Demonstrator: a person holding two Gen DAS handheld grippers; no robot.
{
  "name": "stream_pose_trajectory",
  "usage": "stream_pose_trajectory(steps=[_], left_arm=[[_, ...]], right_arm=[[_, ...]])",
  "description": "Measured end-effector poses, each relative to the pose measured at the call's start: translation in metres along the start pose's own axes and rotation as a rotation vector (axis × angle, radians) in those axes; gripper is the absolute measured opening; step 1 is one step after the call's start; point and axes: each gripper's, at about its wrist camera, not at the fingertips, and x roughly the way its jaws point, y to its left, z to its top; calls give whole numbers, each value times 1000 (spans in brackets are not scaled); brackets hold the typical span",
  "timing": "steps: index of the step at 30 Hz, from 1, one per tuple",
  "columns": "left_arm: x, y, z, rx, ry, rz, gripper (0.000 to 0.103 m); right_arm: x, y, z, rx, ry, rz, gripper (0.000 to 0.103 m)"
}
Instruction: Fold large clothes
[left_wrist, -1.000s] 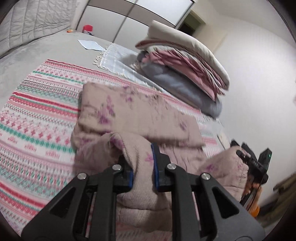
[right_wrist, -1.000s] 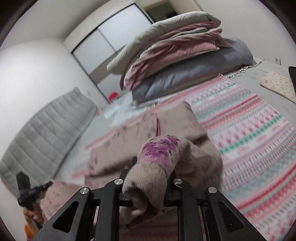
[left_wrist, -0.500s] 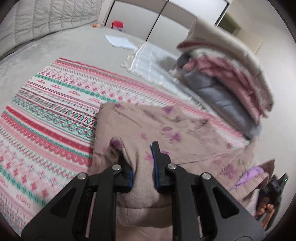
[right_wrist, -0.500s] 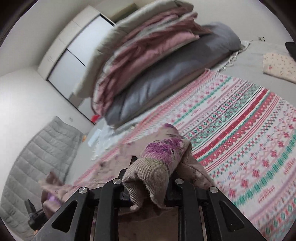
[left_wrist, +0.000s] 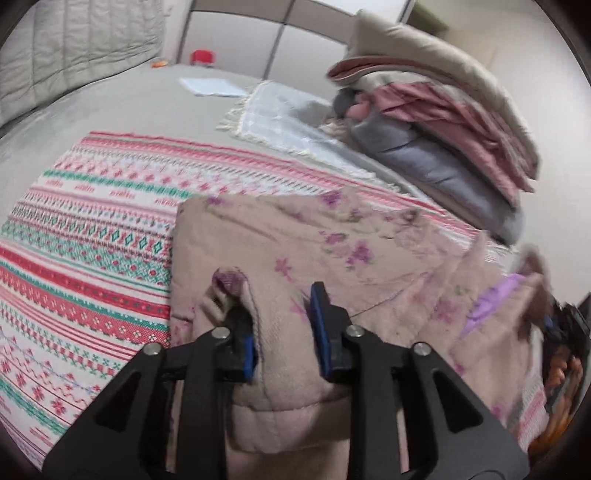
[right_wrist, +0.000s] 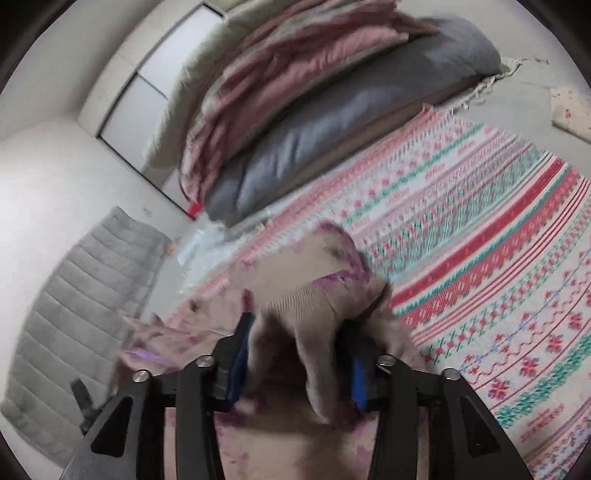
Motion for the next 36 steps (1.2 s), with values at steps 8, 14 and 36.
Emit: stream_pose_trajectory(steps=[8, 14, 36], left_arm=[[-35, 18, -9, 1, -8, -83, 67], [-36, 27, -14, 36, -20, -59, 81], [-37, -38, 71, 177, -256, 168, 14]], right_arm=[[-34, 1, 7, -22, -82, -6, 67], [7, -4, -6, -60, 9, -131, 67], [15, 119, -4, -570, -408, -384, 15]])
